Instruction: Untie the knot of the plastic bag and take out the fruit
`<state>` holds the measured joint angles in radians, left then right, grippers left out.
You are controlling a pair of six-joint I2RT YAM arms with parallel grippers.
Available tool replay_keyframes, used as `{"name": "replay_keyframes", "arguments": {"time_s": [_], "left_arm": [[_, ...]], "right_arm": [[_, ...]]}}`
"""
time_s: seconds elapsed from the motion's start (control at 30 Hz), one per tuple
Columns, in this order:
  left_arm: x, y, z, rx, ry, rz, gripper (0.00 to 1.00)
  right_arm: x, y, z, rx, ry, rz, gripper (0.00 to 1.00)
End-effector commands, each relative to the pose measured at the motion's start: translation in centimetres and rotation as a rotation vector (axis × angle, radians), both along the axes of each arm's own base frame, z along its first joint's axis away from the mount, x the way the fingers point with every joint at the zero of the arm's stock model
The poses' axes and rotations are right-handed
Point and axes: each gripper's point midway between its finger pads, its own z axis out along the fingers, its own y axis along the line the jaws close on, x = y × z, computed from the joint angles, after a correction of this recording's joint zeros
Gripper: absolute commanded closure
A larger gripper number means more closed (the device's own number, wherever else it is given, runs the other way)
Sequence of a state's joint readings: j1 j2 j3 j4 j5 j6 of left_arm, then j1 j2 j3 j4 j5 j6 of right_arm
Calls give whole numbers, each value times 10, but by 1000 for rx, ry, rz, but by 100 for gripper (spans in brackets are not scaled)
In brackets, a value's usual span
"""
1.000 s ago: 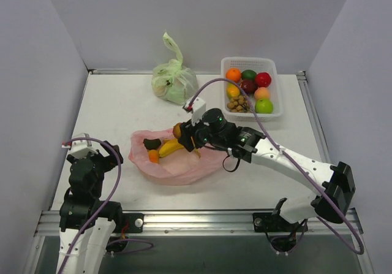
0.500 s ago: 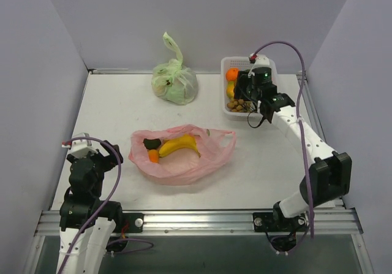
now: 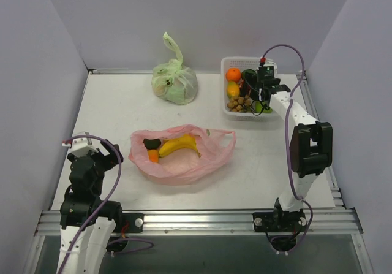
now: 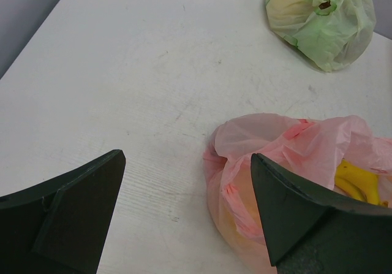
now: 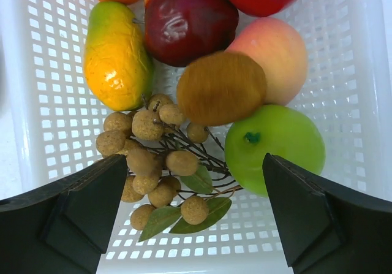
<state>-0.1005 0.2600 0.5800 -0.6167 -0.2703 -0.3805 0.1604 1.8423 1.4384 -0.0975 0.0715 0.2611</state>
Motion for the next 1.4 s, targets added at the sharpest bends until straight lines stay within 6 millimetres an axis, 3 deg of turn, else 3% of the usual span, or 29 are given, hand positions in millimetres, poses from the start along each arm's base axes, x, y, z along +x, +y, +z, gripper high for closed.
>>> {"name": "replay_keyframes", "arguments": {"time_s": [0.0,0.17,0.23,0.37,0.6,0.9,1.13,1.37], "left_arm": [[7,-1,12,2,-45,-11,5],[7,-1,12,1,-45,-10,5],[8,-2,11,1,-42,-13,5],[7,-2,11,3,-45,-15,5],[7,-2,13,3,-52,-18,5],[6,-3,15,4,-62,-23,5],[5,-3,16,6,-69,-27,5],[5,-3,17,8,-78,-26,5]], "right_arm": [[10,0,44,8,-96,-4,0],[-8,21,59,39,-115,90,0],[-21,41,76,54,-146,172,1],[-58,87,100,40,-190,419,4],[-133,159,117,75,-206,749,6],[-213,226,105,93,-130,1006,9],[-251,275,79,132,-29,1146,18],[-260,301,34,90,107,1221,28]]}}
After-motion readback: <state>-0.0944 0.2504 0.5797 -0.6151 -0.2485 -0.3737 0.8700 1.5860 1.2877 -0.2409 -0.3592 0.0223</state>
